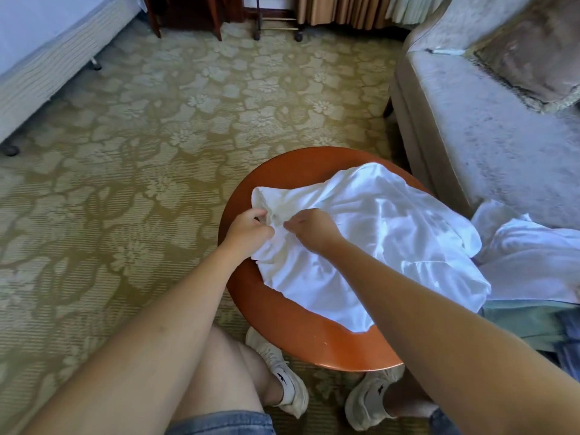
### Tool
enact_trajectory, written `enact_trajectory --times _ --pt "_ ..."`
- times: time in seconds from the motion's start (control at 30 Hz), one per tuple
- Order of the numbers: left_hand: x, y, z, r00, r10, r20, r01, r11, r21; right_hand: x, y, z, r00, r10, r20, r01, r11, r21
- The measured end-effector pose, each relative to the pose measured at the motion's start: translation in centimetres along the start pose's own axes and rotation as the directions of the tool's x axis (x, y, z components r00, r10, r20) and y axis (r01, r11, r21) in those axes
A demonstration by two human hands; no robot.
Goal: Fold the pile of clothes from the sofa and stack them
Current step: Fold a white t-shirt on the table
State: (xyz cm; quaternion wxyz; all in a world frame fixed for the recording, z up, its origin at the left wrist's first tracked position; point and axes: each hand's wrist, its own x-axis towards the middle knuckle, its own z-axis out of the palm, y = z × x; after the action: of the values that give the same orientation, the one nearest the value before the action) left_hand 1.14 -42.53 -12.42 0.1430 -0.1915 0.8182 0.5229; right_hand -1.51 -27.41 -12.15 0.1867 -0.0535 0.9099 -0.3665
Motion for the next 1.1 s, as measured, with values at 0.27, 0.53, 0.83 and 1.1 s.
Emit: enact_trajectory --times 0.27,0.53,0.83,1.1 --pt "-0.4 -1.2 0.0 0.988 -0.141 0.068 0.155 0.925 -0.347 -0.6 -1.1 2.1 0.999 0.020 -0.040 -0.018 0.999 0.051" --pt "0.1 0.4 1.1 0.942 -0.196 0.272 0.302 0.848 -0.436 -2.1 -0.8 -0.7 0.972 0.029 -0.234 0.063 0.924 0.378" --pt "-2.1 3.9 0.7 0.995 -0.006 -0.097 -0.037 0.903 -0.428 -4.6 2.1 -9.2 0.782 0.137 -0.608 0.054 0.957 0.285" --pt "-5.7 7.2 -4.4 0.988 0.095 -0.123 -0.131 0.933 -0.336 -8.5 5.2 -16.7 0.721 0.210 -0.660 -0.099 0.974 0.202"
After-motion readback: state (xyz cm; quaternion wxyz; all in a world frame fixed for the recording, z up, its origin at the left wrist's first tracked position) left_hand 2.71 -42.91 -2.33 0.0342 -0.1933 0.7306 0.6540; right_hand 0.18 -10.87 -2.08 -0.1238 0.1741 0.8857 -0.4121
